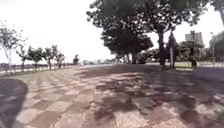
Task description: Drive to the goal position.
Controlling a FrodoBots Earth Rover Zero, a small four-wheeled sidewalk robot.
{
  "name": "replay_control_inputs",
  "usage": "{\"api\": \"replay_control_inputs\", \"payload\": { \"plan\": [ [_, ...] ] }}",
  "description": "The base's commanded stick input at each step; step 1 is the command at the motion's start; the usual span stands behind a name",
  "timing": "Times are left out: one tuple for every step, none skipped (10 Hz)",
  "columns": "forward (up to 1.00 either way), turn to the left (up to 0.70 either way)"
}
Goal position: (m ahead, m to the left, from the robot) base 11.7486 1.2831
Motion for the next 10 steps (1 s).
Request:
{"api": "replay_control_inputs", "payload": {
  "plan": [
    [0.85, 0.0],
    [0.85, 0.0],
    [0.85, 0.0],
    [0.95, 0.0],
    [1.0, 0.0],
    [1.0, 0.37],
    [1.0, 0.29],
    [1.0, 0.01],
    [1.0, 0.0],
    [1.0, 0.0]
  ]
}}
